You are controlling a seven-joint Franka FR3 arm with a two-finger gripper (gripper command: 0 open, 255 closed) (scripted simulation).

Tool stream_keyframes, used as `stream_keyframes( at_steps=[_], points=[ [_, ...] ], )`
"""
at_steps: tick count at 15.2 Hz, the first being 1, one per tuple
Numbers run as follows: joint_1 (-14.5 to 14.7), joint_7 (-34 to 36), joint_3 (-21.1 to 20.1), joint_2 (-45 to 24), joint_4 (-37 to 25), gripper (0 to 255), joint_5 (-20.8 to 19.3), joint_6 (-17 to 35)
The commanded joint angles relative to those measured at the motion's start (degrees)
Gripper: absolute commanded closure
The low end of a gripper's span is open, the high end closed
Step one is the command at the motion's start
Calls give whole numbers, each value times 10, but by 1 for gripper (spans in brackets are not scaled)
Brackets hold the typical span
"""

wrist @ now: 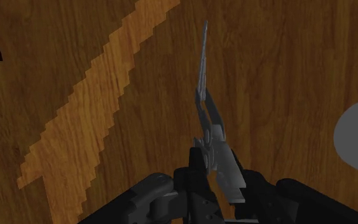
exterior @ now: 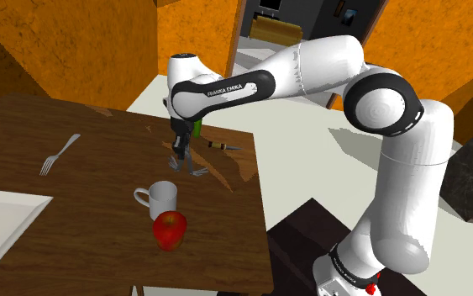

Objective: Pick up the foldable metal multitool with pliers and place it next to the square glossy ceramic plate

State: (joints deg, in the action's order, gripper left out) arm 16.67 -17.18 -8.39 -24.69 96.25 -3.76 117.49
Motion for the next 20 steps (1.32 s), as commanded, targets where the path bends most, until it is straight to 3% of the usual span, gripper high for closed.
stream_keyframes(
  at_steps=[1,20],
  points=[
    [0,0,0,0,0,255,0,0],
    [-1,-5,-4,41,-88,255,8,-129]
  ],
)
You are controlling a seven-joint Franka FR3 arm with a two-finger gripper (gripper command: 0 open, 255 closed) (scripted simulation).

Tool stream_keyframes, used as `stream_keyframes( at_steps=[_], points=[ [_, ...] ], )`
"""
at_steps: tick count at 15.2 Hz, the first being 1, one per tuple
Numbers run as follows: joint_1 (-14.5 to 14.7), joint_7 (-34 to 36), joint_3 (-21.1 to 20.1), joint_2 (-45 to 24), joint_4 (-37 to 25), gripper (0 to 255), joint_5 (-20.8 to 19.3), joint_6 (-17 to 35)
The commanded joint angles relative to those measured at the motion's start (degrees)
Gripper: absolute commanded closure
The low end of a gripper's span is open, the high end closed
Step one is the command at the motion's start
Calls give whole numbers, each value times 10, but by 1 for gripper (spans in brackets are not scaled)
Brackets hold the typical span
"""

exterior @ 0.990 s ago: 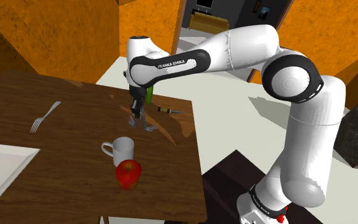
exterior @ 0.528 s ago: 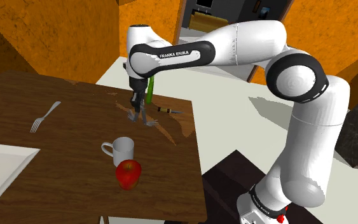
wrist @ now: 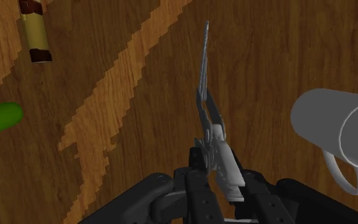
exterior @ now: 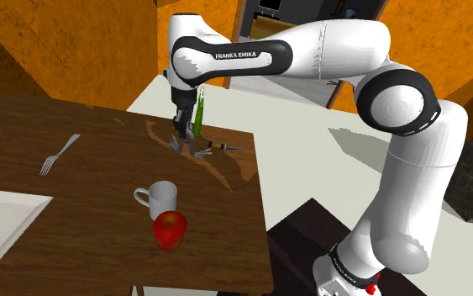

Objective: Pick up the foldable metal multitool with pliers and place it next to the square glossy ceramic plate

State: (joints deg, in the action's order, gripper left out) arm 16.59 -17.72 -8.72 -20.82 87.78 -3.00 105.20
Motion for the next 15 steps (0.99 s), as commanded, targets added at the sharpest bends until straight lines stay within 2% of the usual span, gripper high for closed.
stream_keyframes(
  at_steps=[1,15],
  points=[
    [0,0,0,3,-9,255,1,-13],
    [4,-1,-2,2,-119,255,1,-121]
  ],
)
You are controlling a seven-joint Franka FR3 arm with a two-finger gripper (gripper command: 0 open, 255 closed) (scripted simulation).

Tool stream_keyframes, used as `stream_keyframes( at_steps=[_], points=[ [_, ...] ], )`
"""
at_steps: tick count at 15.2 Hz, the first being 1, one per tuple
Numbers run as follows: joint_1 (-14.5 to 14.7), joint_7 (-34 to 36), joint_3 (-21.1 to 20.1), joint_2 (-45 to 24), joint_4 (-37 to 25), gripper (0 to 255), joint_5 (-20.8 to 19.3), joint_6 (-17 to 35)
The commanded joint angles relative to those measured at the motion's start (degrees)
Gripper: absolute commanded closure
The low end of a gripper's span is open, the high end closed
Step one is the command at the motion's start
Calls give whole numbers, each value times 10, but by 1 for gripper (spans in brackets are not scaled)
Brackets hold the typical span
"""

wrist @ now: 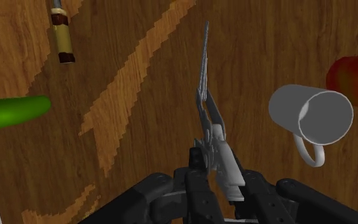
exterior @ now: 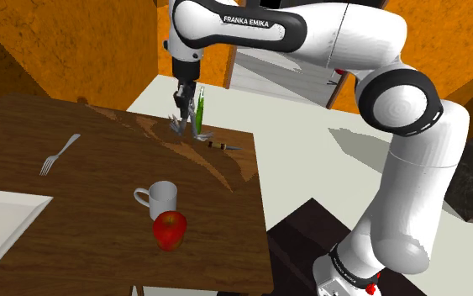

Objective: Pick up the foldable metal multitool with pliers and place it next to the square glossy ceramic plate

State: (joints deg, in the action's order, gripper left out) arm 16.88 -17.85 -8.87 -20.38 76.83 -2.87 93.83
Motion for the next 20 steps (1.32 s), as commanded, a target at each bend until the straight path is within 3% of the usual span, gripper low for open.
stream_keyframes(
  at_steps=[1,8,20],
  points=[
    [1,0,0,-3,-19,255,0,-16],
    [5,1,-1,-17,-90,255,-2,-73],
    [105,133,-35,-76,-90,255,-20,-17]
  ],
)
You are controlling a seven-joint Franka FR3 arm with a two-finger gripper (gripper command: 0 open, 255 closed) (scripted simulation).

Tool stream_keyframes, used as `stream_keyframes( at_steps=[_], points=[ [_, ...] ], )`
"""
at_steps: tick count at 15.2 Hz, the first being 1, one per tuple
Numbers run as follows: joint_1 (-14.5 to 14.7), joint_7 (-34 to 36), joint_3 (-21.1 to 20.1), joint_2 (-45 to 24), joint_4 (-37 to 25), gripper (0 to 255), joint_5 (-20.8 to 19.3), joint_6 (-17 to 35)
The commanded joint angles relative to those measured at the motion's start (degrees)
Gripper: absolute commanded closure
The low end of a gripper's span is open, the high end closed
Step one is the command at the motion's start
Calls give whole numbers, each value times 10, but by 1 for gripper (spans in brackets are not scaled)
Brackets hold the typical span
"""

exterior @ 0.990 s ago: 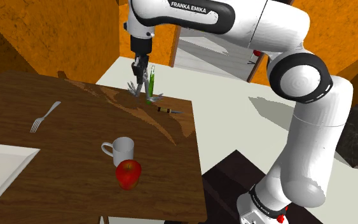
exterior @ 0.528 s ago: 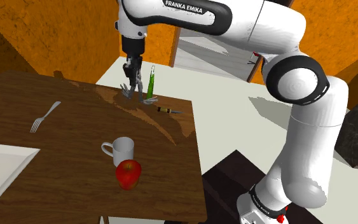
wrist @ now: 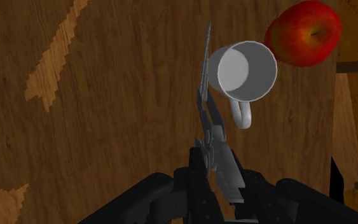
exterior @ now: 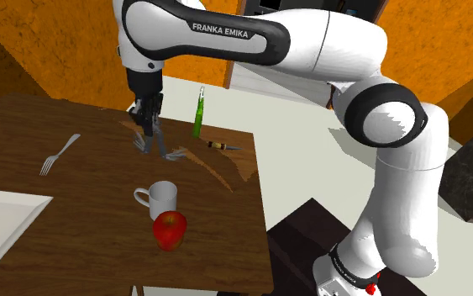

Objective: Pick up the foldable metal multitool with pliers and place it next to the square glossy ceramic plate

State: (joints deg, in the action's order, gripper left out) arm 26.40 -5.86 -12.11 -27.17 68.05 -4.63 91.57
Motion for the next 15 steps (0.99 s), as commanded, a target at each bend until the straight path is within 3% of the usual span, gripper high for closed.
stream_keyframes(
  at_steps=[1,10,13,15],
  points=[
    [19,23,-5,-17,-10,255,-4,7],
    [111,109,-16,-137,-140,255,-28,-4],
    [149,132,-14,-205,-237,255,-38,-31],
    [181,140,-9,-281,-361,255,-44,-77]
  ],
)
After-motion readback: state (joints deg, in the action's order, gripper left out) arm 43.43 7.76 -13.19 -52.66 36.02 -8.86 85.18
